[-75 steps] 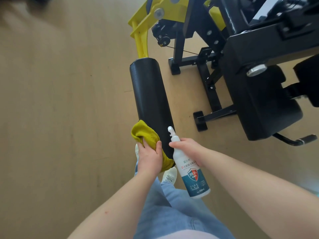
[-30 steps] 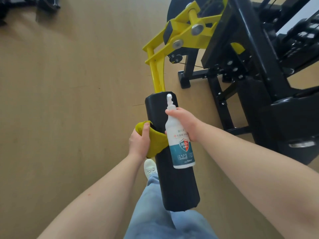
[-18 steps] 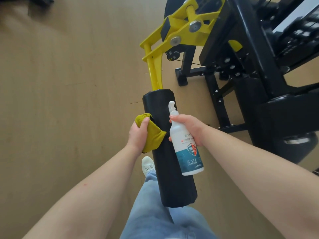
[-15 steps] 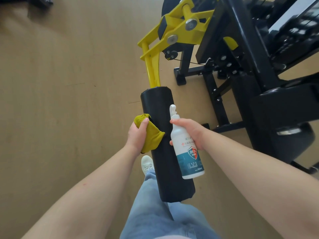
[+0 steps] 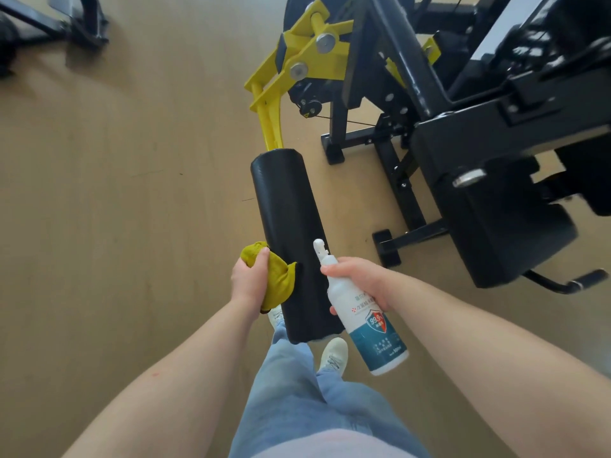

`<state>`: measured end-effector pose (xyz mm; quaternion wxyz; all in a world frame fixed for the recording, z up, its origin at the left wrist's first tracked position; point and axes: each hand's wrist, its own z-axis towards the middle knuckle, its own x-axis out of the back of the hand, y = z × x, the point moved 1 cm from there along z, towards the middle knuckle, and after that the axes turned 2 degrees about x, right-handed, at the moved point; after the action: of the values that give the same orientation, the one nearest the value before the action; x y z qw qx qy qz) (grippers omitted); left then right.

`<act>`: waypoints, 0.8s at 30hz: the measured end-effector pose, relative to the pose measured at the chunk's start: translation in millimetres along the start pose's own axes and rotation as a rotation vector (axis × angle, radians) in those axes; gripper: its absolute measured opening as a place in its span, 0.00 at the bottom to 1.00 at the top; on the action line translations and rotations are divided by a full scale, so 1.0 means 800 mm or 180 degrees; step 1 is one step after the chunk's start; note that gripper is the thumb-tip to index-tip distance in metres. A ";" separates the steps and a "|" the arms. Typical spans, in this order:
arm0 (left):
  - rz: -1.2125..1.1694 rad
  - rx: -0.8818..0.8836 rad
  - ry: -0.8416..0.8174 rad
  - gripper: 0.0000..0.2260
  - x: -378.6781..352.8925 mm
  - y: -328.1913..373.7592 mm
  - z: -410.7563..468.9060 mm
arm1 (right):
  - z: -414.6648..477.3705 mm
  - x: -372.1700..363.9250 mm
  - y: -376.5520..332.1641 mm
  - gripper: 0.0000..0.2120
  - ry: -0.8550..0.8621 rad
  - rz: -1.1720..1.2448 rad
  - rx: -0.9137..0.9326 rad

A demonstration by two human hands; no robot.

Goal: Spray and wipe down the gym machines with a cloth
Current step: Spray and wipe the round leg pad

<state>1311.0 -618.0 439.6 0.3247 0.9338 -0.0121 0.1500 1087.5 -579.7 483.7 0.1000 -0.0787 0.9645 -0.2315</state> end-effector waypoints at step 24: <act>0.3630 -0.2283 -0.1572 0.18 -0.072 -0.074 -0.121 | -0.052 0.039 0.124 0.19 0.0213 -0.0070 0.0074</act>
<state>1237.1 -516.6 459.7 0.4705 0.6245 -0.6198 0.0674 1037.4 -480.2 469.3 0.0660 -0.0804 0.9636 -0.2462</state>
